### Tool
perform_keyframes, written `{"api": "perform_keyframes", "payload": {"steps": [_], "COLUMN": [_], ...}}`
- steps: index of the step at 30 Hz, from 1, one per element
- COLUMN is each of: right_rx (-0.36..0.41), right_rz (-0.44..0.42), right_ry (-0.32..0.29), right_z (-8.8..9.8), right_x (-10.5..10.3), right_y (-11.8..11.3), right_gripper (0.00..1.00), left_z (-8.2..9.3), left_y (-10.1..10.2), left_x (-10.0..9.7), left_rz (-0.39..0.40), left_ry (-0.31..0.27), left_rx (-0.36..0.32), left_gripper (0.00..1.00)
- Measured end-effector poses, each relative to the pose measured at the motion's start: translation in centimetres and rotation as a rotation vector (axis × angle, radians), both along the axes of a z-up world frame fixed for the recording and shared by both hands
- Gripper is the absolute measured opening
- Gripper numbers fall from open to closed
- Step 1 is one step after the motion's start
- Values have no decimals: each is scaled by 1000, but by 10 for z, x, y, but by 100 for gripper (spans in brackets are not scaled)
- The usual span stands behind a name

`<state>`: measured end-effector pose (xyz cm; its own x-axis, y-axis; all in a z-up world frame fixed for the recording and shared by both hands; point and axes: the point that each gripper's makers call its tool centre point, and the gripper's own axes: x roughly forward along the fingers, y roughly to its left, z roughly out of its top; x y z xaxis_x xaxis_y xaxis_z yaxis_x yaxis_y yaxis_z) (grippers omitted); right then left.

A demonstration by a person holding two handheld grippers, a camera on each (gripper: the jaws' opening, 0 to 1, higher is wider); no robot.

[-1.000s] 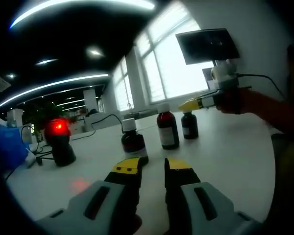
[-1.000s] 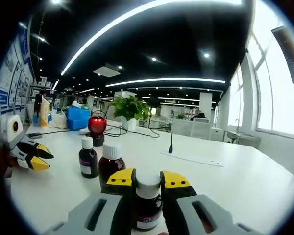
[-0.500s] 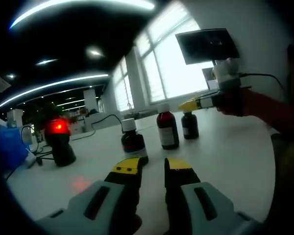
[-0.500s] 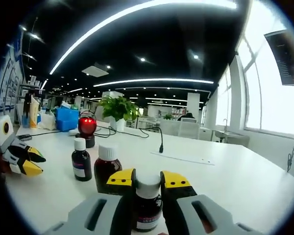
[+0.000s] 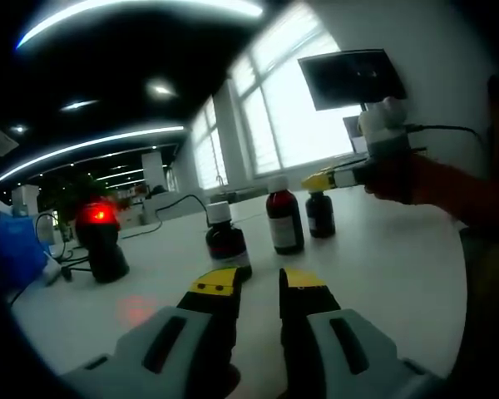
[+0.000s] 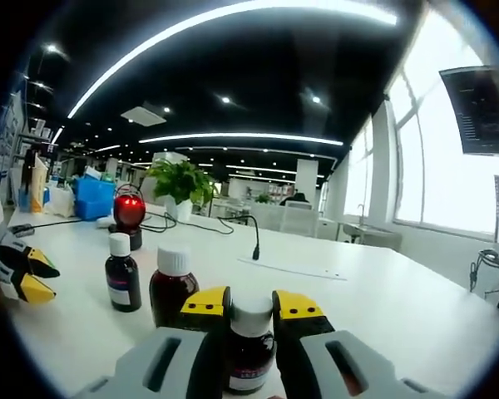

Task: Rotate the medicine bottle to make it face forward pick up the medicine bottle inspect the drug traceability code place the medicine on the table

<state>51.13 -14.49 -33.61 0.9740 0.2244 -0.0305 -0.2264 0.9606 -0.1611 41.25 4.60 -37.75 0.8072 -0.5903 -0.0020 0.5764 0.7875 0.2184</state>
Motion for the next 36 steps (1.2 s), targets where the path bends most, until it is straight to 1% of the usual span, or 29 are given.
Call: {"api": "perform_keyframes", "payload": {"steps": [2, 5, 9, 12, 13, 16, 19, 21, 23, 24, 26, 31, 32, 36], "right_rx": [-11, -60, -66, -75, -68, -24, 67, 136, 184, 182, 180, 147, 144, 133], "right_rz": [-16, -31, -27, -8, 4, 35, 94, 134, 174, 190, 196, 223, 235, 286], "right_ry": [-3, -21, -25, -48, -56, -59, -50, -32, -12, -5, 2, 13, 16, 22], "right_z": [0, 0, 1, 5, 8, 14, 19, 20, 19, 19, 18, 14, 13, 12], "right_x": [0, -1, -2, -5, -5, -7, -10, -11, -11, -11, -11, -10, -6, -7], "right_y": [0, 1, 0, -1, -2, -3, -4, -4, -4, -5, -8, -10, -11, -4], "right_gripper": [16, 17, 17, 19, 21, 21, 21, 20, 20, 20, 20, 20, 20, 20], "left_z": [0, 0, 0, 0, 0, 0, 0, 0, 0, 0, 0, 0, 0, 0], "left_y": [0, 0, 0, 0, 0, 0, 0, 0, 0, 0, 0, 0, 0, 0], "left_x": [0, 0, 0, -1, -1, -1, -1, -1, 0, 0, 0, 0, 1, 1], "left_rz": [0, -1, 0, 0, 0, 0, 0, 1, 1, 1, 2, 3, 3, 4], "left_ry": [0, 0, -1, -1, -1, -1, -1, -1, -1, -1, 0, 1, 1, 2], "left_rx": [1, 0, 0, -1, -1, 0, 1, 1, 2, 2, 2, 2, 3, 3], "left_gripper": [12, 12, 12, 12, 12, 12, 12, 12, 12, 12, 12, 12, 12, 12]}}
